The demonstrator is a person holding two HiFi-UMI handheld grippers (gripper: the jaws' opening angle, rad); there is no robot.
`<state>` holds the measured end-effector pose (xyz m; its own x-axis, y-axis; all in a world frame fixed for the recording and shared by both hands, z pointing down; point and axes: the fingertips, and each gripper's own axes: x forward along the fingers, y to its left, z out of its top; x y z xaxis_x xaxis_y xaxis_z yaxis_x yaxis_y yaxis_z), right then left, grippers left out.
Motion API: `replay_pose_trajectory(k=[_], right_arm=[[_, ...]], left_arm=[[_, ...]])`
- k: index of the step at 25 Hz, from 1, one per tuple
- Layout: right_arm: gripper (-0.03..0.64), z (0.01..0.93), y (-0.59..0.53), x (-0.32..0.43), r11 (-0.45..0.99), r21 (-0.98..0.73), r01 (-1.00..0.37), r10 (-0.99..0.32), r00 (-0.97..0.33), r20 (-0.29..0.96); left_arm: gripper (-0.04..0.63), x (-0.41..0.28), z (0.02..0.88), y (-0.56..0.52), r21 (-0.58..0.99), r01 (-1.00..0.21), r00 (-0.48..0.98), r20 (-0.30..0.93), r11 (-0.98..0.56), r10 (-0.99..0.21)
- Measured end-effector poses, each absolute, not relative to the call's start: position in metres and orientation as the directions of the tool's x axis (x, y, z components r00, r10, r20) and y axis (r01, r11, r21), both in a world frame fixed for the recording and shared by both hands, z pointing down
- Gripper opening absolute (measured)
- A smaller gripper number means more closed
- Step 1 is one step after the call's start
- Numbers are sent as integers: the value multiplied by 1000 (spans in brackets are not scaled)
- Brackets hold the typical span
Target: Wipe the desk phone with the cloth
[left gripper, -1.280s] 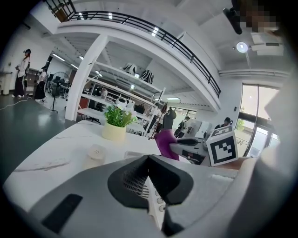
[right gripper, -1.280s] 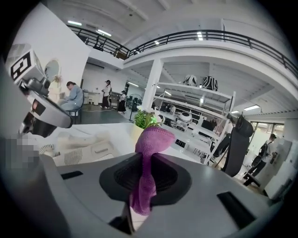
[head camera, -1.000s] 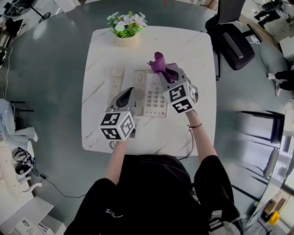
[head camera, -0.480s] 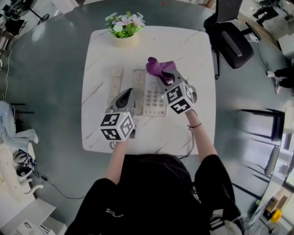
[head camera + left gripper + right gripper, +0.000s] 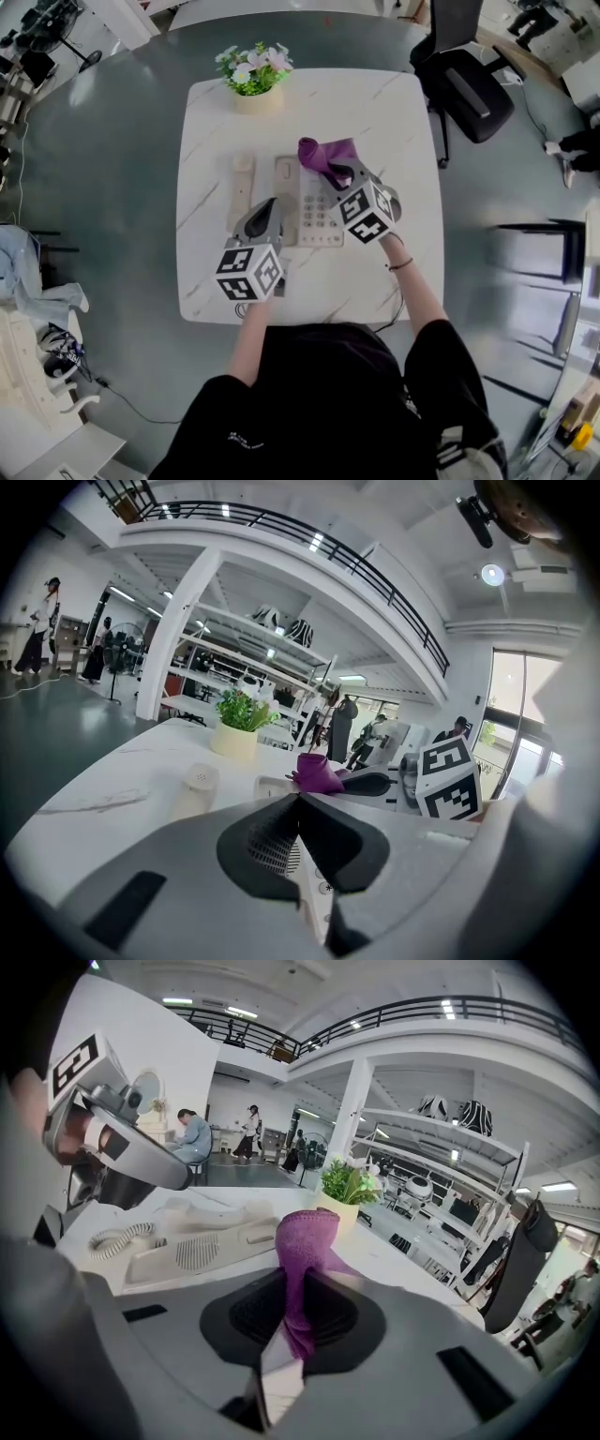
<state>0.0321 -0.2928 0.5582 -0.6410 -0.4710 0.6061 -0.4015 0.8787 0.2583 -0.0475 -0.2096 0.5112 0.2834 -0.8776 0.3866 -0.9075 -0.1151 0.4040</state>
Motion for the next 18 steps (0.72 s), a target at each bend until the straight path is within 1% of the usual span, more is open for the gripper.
replay_pose_trajectory(k=[18], right_arm=[[37, 569, -259, 35, 921, 164, -354, -368, -649, 665]], left_arm=[[-2, -38, 502, -196, 397, -907, 299, 372, -140, -879]])
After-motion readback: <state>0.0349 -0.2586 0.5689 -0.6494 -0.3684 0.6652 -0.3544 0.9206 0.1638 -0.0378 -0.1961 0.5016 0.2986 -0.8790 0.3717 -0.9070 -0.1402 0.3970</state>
